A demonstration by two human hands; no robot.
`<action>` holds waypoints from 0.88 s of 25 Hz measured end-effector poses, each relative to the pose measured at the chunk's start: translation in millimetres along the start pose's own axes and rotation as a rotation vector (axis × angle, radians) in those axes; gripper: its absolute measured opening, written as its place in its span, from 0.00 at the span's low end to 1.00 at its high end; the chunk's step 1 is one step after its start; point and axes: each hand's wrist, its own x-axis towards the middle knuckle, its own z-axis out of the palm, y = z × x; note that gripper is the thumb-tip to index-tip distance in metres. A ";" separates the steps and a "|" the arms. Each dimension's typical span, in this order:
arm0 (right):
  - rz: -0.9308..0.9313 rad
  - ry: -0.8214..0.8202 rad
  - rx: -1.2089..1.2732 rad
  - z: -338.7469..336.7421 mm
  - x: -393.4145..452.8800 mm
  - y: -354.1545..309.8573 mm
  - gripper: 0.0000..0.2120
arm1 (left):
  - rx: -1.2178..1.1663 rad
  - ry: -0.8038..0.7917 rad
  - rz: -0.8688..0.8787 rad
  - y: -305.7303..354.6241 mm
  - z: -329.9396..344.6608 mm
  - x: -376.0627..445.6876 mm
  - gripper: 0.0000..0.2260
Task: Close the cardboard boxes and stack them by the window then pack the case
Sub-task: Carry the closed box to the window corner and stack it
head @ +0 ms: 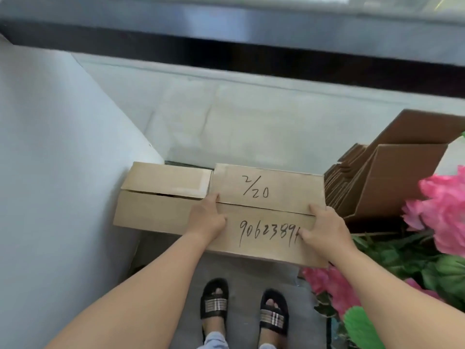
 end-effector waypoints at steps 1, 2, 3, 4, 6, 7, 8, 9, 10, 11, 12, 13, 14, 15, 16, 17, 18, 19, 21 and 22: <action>-0.002 -0.021 -0.006 12.2 12.6 2.2 0.31 | 0.011 -0.008 0.003 -9.7 8.5 14.4 0.25; 0.000 -0.031 -0.008 23.7 25.5 4.0 0.32 | 0.026 -0.014 0.010 -18.2 16.3 28.7 0.25; 0.006 -0.031 -0.001 35.8 38.0 6.1 0.32 | 0.040 -0.016 0.025 -26.1 24.4 42.4 0.24; 0.016 -0.024 0.011 47.7 49.0 8.4 0.33 | 0.052 -0.018 0.036 -33.1 32.0 54.0 0.24; 0.033 -0.002 0.044 68.2 63.1 9.8 0.33 | 0.073 -0.022 0.045 -44.0 43.2 72.0 0.23; 0.039 -0.006 0.059 81.3 67.8 10.3 0.33 | 0.079 -0.029 0.042 -50.9 50.5 79.7 0.21; 0.045 -0.020 0.067 93.2 70.2 11.9 0.33 | 0.085 -0.033 0.041 -57.1 57.6 85.3 0.20; 0.051 -0.037 0.068 103.8 71.2 14.7 0.34 | 0.101 -0.035 0.047 -62.4 64.4 89.0 0.19; 0.059 -0.052 0.059 112.2 71.2 18.1 0.35 | 0.138 -0.042 0.060 -67.3 70.3 90.5 0.18; 0.062 -0.064 0.047 117.5 71.6 21.1 0.37 | 0.196 -0.053 0.078 -71.5 75.9 91.1 0.16; 0.059 -0.080 0.036 120.3 73.1 24.0 0.38 | 0.263 -0.068 0.096 -74.8 80.4 91.0 0.14; 0.053 -0.097 0.026 121.7 75.3 26.0 0.39 | 0.321 -0.075 0.111 -77.1 83.7 90.2 0.12; 0.047 -0.112 0.015 122.7 78.1 26.7 0.41 | 0.360 -0.068 0.120 -78.7 86.4 89.4 0.11; 0.041 -0.122 0.003 123.7 82.0 27.1 0.42 | 0.389 -0.046 0.128 -79.2 89.4 89.1 0.10; 0.041 -0.129 -0.010 124.6 86.1 27.0 0.43 | 0.415 -0.018 0.138 -78.8 91.9 88.2 0.10; 0.046 -0.138 -0.022 125.3 89.8 26.5 0.43 | 0.447 0.010 0.156 -77.7 94.1 86.7 0.10; 0.054 -0.151 -0.034 125.8 92.9 25.6 0.44 | 0.488 0.031 0.177 -76.5 95.5 84.8 0.10; 0.060 -0.167 -0.051 126.0 94.6 24.8 0.43 | 0.530 0.049 0.191 -75.3 96.2 82.7 0.10; 0.058 -0.184 -0.098 123.7 94.6 24.0 0.42 | 0.590 0.065 0.188 -72.2 94.6 78.2 0.11; 0.051 -0.182 -0.117 120.9 93.4 23.3 0.41 | 0.609 0.067 0.176 -70.1 93.0 75.5 0.12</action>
